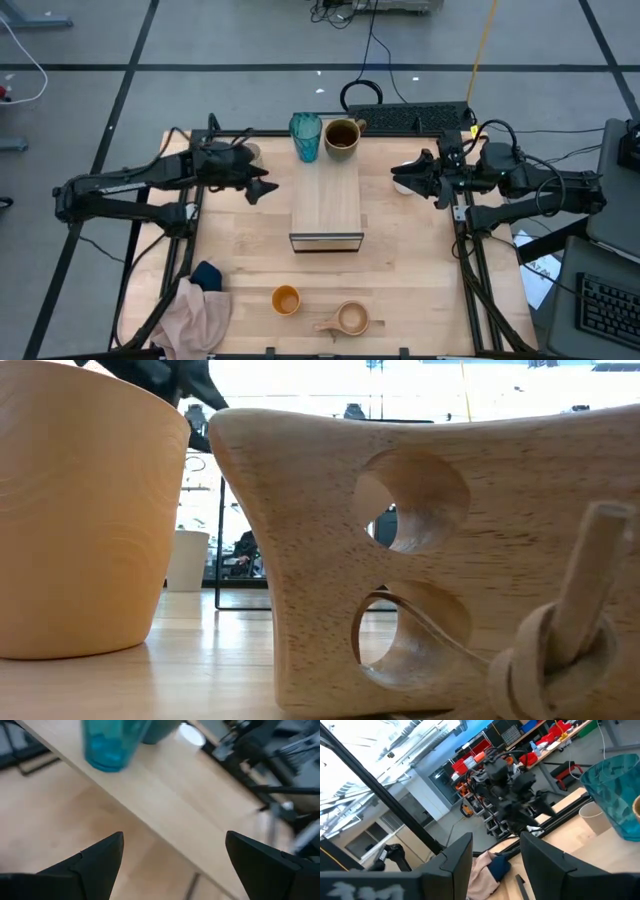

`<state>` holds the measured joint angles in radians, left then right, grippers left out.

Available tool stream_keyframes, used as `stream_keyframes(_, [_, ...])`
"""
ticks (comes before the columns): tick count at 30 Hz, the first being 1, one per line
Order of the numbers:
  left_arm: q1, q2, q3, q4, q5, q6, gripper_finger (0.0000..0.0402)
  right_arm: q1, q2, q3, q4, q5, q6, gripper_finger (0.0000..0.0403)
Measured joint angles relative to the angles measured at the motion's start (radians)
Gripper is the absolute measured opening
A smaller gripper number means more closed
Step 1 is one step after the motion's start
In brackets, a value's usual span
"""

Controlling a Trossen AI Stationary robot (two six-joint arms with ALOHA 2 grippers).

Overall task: Stack small to large cups/mugs on shelf
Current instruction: Put the white mug on the shelf

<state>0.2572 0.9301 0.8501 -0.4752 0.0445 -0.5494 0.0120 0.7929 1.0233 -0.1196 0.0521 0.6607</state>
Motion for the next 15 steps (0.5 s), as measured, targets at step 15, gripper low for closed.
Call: stream_keyframes(15, [-0.196, -0.17, 0.0, -0.031, 0.022, -0.236, 0.0349, 0.0, 0.006, 0.0, -0.374, 0.057, 0.001, 0.0157])
